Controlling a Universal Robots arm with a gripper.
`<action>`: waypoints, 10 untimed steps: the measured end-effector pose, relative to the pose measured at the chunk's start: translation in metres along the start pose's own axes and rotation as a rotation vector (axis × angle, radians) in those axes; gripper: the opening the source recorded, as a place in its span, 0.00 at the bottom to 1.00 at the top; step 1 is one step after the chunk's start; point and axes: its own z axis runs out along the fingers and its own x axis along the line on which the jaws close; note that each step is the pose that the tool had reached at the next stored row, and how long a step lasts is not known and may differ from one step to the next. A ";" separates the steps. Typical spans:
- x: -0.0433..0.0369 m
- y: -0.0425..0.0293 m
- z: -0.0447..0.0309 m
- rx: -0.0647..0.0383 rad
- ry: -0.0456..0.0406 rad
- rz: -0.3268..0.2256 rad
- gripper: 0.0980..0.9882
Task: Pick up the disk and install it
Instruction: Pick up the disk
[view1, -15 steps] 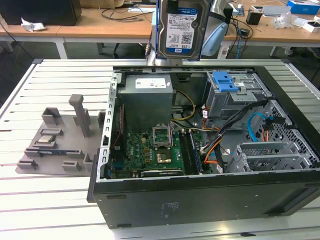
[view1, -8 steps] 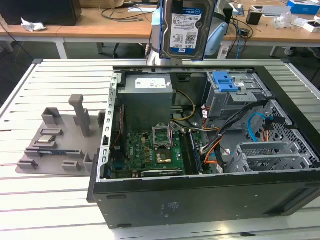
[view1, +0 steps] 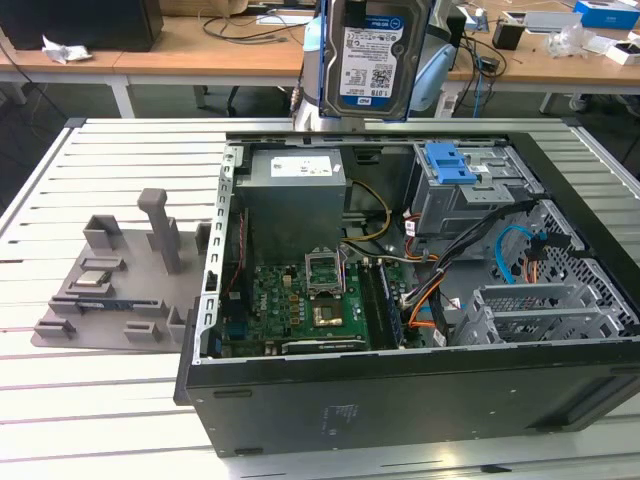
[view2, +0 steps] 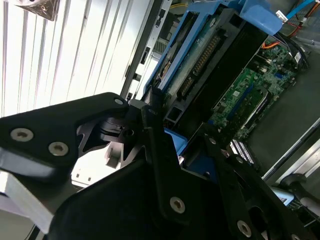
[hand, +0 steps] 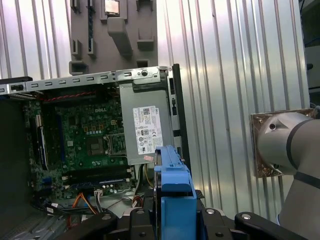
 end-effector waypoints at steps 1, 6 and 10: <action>0.0000 0.0000 0.0000 0.000 0.0000 0.000 0.30; 0.0004 -0.0007 0.0067 0.000 0.0000 0.000 0.30; 0.0065 -0.0014 0.0072 0.000 0.0000 0.000 0.30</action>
